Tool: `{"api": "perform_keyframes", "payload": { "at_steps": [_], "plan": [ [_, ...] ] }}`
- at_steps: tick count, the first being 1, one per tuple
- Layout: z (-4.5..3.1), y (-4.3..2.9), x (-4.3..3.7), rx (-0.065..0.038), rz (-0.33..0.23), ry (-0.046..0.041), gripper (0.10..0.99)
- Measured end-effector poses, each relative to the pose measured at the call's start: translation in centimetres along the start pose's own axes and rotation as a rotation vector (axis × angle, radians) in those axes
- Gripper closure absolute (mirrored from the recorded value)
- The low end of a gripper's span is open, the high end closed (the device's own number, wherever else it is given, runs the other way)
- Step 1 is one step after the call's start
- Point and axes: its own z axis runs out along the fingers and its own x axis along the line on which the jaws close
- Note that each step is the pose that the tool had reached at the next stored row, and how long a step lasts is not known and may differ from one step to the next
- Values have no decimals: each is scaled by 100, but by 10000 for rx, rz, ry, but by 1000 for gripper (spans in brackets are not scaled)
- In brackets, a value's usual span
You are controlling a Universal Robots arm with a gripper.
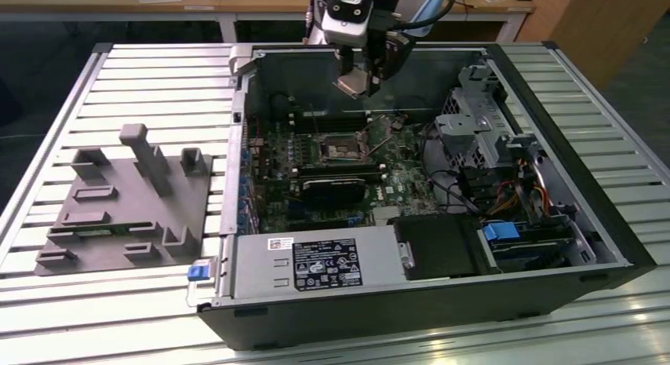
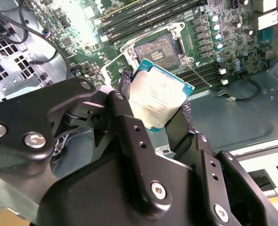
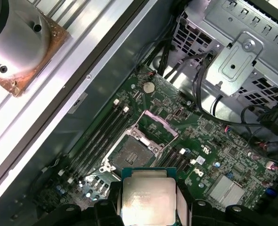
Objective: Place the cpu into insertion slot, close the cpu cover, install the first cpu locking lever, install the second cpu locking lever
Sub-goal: 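Place the cpu into insertion slot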
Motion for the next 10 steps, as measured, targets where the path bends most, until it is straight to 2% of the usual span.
{"api": "perform_keyframes", "payload": {
  "at_steps": [10],
  "plan": [
    [4,0,0,-6,333,-30,545]
  ]
}}
